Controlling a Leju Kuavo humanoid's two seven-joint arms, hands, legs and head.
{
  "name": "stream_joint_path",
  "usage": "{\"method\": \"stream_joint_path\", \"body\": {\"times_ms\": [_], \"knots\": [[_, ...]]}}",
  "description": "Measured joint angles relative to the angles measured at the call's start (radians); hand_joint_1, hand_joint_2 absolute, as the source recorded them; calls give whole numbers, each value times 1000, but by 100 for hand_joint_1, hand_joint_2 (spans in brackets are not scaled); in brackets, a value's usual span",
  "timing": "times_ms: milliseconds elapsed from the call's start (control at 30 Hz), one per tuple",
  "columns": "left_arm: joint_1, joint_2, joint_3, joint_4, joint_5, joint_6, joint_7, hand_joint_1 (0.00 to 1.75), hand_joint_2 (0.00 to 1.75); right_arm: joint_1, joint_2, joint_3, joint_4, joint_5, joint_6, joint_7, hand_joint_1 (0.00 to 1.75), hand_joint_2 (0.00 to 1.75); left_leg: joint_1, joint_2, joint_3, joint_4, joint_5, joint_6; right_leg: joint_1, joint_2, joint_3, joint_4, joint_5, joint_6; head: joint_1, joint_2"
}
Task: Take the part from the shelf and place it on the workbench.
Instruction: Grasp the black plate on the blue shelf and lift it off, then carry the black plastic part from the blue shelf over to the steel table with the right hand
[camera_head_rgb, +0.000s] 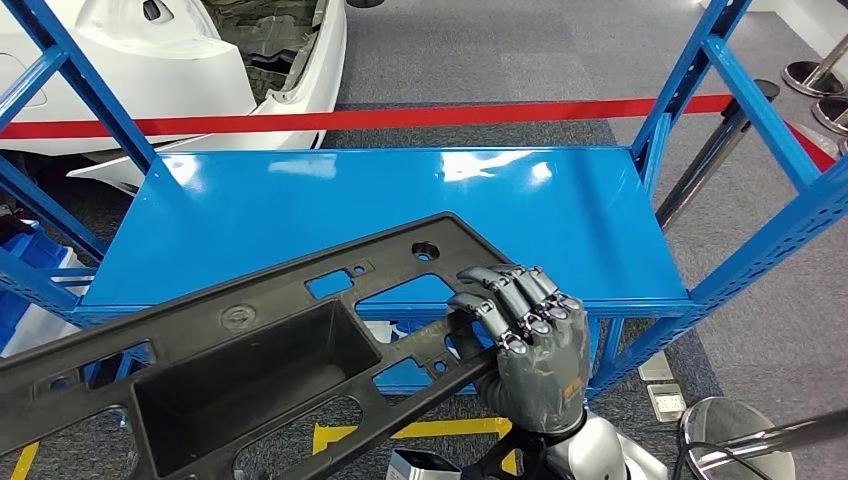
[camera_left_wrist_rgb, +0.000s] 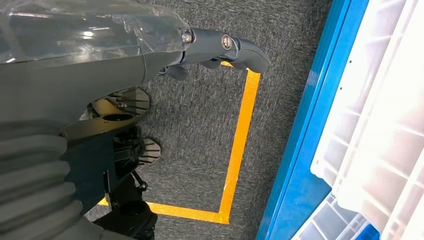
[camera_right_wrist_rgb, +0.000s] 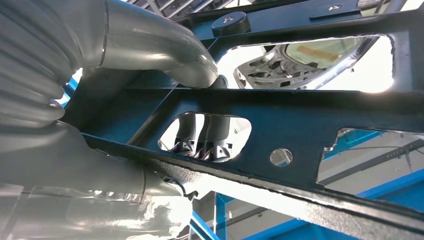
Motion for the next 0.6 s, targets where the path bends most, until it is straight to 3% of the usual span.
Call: {"method": "stream_joint_path", "body": {"times_ms": [600], "knots": [[0, -1, 0, 0, 0, 42, 44, 0, 175, 1, 6, 0, 8, -17, -4, -4, 175, 175, 0, 0, 0, 0, 0, 0, 0, 0, 0, 0, 0, 0, 0, 0]]}}
